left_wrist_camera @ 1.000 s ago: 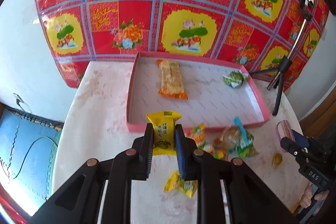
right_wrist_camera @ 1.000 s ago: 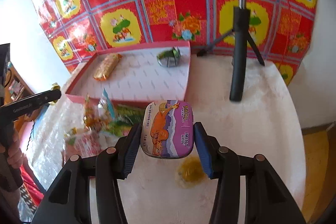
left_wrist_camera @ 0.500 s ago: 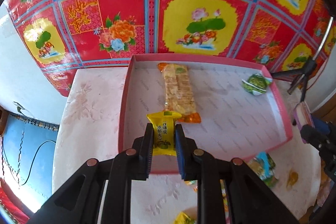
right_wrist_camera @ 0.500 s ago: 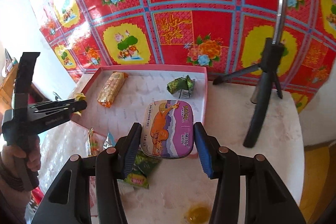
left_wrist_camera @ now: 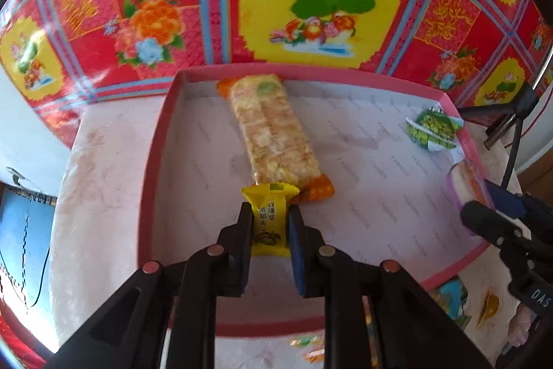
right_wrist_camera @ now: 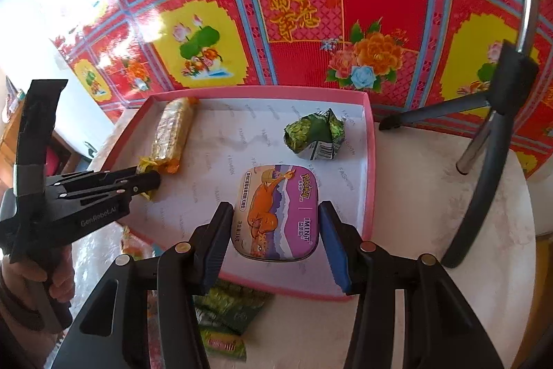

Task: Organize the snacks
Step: 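Carry the candy and tin into the pink box and open both tools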

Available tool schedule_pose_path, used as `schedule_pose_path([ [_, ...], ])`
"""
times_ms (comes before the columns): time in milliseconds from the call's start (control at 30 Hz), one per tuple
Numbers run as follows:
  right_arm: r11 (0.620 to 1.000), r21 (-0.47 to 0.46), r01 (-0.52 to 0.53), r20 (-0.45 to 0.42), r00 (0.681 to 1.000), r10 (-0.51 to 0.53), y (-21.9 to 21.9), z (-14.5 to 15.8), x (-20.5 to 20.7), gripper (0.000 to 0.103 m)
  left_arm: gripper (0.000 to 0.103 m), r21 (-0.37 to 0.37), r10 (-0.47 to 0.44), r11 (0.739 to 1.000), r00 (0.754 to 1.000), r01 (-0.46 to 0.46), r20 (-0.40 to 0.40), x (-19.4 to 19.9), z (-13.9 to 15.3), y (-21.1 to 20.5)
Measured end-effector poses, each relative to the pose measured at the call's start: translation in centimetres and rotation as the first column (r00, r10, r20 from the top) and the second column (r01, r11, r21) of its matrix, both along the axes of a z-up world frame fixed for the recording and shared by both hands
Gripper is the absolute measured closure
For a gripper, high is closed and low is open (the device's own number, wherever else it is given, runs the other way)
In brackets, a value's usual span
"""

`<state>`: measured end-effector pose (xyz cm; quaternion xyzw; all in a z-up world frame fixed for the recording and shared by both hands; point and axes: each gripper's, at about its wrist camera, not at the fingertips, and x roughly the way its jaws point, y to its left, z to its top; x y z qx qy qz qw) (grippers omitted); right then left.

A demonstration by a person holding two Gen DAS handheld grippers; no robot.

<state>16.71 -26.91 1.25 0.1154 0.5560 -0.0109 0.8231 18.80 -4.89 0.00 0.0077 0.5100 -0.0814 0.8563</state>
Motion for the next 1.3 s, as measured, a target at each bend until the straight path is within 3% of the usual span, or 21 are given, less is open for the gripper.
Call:
schedule_pose_path([
  [567, 1.000, 0.007, 0.025, -0.016, 1.000, -0.025, -0.4, -3.2, 2.7, 0.052, 0.083, -0.027, -0.055, 0.998, 0.998, 0.055, 0.026, 3.6, -0.7, -2.6],
  [667, 0.999, -0.039, 0.015, -0.013, 1.000, -0.016, 0.3, -3.7, 3.3, 0.052, 0.083, -0.013, -0.056, 0.998, 0.998, 0.057, 0.034, 4.4, -0.8, -3.1],
  [1067, 0.995, -0.098, 0.003, -0.009, 1.000, -0.003, 1.4, -4.5, 4.1, 0.051, 0.082, 0.020, -0.056, 0.998, 0.998, 0.055, 0.042, 2.4, -0.8, -4.6],
  [1167, 0.997, -0.070, 0.017, -0.004, 1.000, -0.017, 0.8, -4.3, 3.8, 0.051, 0.078, 0.027, -0.056, 0.998, 0.998, 0.055, 0.031, 2.6, -0.4, -4.8],
  [1233, 0.999, -0.044, 0.030, -0.003, 1.000, -0.030, 0.4, -4.1, 3.7, 0.051, 0.069, 0.025, -0.049, 0.998, 0.999, 0.049, 0.019, 2.8, 0.0, -4.8],
  [1300, 0.999, -0.021, 0.044, -0.001, 0.999, -0.044, -0.3, -3.7, 3.1, 0.051, 0.069, 0.008, -0.051, 0.999, 0.999, 0.051, 0.000, 2.6, 0.4, -4.6],
])
